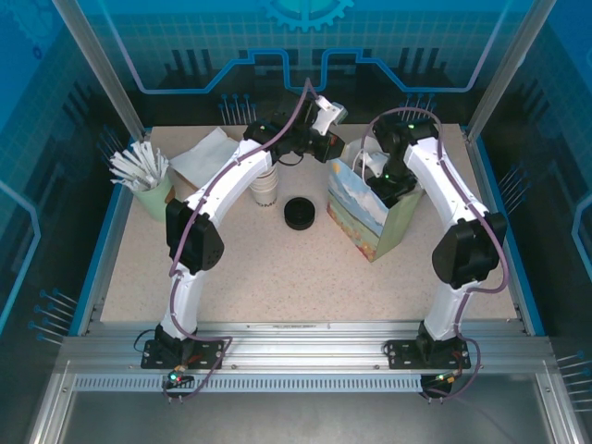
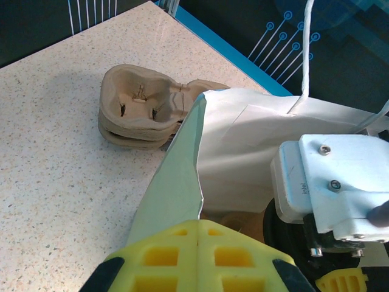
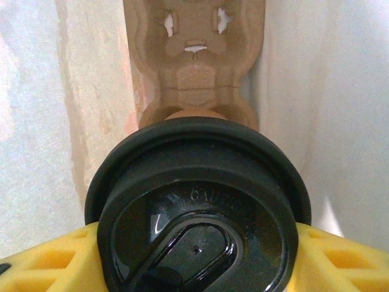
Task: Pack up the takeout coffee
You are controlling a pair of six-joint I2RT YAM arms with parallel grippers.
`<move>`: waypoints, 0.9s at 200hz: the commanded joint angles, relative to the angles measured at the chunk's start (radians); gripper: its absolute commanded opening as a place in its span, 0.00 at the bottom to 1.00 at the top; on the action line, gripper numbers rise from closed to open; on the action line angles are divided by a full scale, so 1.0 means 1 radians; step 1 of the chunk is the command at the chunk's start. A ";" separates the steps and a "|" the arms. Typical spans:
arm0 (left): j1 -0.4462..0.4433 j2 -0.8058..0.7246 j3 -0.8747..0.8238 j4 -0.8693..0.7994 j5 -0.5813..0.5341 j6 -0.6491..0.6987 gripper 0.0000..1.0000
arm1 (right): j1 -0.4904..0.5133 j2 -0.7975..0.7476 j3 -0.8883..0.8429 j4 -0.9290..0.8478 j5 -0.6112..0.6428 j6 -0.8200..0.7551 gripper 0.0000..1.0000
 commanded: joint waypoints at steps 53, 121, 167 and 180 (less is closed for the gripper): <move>-0.004 -0.026 -0.025 -0.021 0.012 0.020 0.00 | 0.001 0.003 0.002 -0.021 0.032 -0.010 0.40; -0.004 -0.027 -0.025 -0.023 0.010 0.022 0.00 | 0.006 -0.010 -0.009 -0.025 0.053 -0.024 0.40; -0.005 -0.026 -0.026 -0.025 0.010 0.020 0.00 | 0.013 0.000 -0.027 -0.016 0.067 -0.026 0.40; -0.005 -0.028 -0.025 -0.025 0.010 0.019 0.00 | 0.012 0.001 -0.029 -0.014 0.068 -0.026 0.40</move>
